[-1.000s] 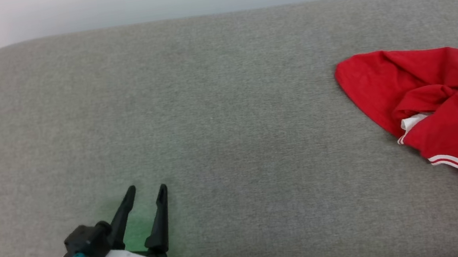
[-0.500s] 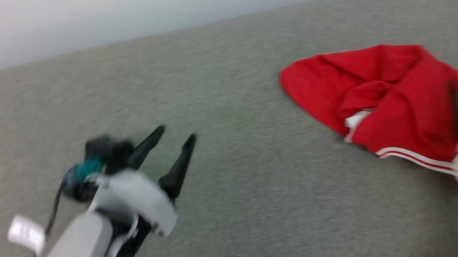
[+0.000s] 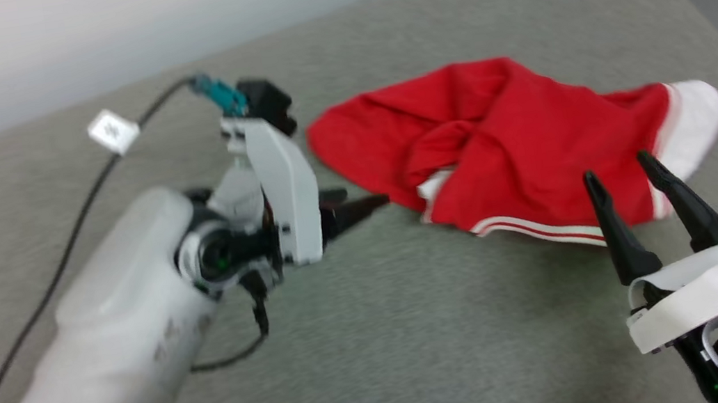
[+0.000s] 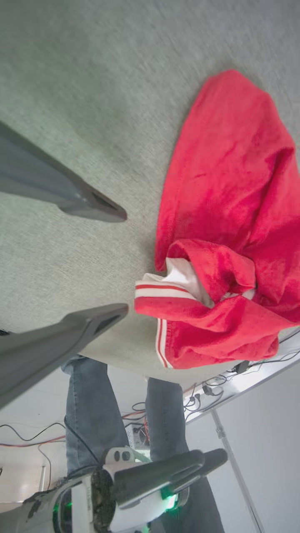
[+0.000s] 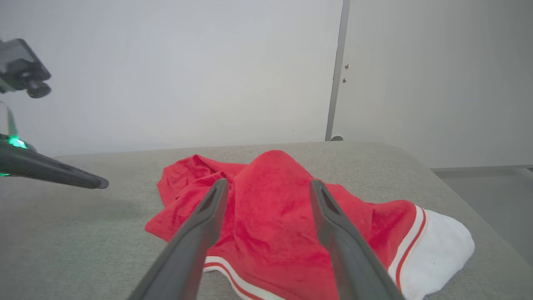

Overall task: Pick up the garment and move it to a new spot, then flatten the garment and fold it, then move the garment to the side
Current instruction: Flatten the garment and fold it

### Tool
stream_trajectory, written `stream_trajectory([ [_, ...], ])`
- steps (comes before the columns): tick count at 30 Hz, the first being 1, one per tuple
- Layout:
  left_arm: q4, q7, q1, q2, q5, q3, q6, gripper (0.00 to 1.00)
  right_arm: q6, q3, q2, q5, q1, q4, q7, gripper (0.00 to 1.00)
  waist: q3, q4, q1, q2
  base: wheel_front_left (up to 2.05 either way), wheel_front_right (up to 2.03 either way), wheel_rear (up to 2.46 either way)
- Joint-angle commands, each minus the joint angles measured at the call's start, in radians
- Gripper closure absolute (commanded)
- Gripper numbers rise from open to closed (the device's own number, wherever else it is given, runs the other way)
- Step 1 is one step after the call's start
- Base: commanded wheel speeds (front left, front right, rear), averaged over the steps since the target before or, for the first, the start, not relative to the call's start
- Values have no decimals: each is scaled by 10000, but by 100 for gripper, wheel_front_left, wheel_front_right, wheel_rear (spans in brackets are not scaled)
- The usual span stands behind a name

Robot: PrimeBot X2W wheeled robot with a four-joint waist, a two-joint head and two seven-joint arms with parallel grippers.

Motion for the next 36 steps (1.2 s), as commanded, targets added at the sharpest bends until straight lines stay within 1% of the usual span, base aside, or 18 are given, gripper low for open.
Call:
stream_trajectory([
  [1, 337, 13, -276, -88, -95, 44, -33, 0, -10, 34, 140, -51, 65, -158, -77, 0, 765, -1091, 0, 0, 0, 0, 0],
  [5, 1228, -114, -771, -208, -2, -18, -33, 0, -10, 69, 319, -168, 113, -347, -204, 0, 1019, -1668, 0, 0, 0, 0, 0],
  [9, 1580, -155, -785, -226, -128, -228, -33, 0, -10, -25, 406, -264, 266, -415, -280, 0, 1066, -1894, 0, 0, 0, 0, 0],
  [13, 1623, -250, -671, -171, -272, -471, -33, 0, -10, -91, 476, -335, 300, -544, -272, 0, 1081, -1921, 0, 0, 0, 0, 0],
  [17, 1562, -261, -699, -289, -399, -604, -33, 0, -10, -114, 488, -381, 280, -623, -196, 0, 1098, -1843, 0, 0, 0, 0, 0],
  [24, 1308, -92, -851, -320, -596, -1060, -33, 0, -10, 82, 520, -396, 42, -652, -153, 0, 1113, -1702, 0, 0, 0, 0, 0],
  [28, 1225, -184, -863, -287, -600, -1302, -33, 0, -10, 152, 530, -378, 51, -659, -172, 0, 1141, -1684, 0, 0, 0, 0, 0],
  [29, 1225, -232, -881, -281, -539, -1372, -33, 9, -10, 163, 532, -377, 57, -661, -179, 0, 1159, -1684, 0, 0, 0, 0, 0],
  [30, 1247, -280, -883, -287, -522, -1430, -33, 38, -10, 174, 537, -379, 45, -669, -190, 0, 1178, -1685, 0, 0, 0, 0, 0],
  [31, 1290, -324, -884, -301, -539, -1478, -33, 61, -10, 180, 544, -379, 31, -684, -196, 0, 1200, -1687, 0, 0, 0, 0, 0],
  [32, 1325, -357, -905, -314, -555, -1517, -33, 79, -10, 174, 546, -387, 18, -698, -199, 0, 1223, -1686, 0, 0, 0, 0, 0],
  [33, 1368, -379, -938, -327, -583, -1543, -33, 100, -10, 165, 552, -396, 2, -721, -202, 0, 1241, -1681, 0, 0, 0, 0, 0],
  [36, 1453, -484, -1037, -388, -732, -1552, -33, 100, -10, 104, 548, -459, -8, -808, -184, 0, 1241, -1563, 0, 0, 0, 0, 0],
])
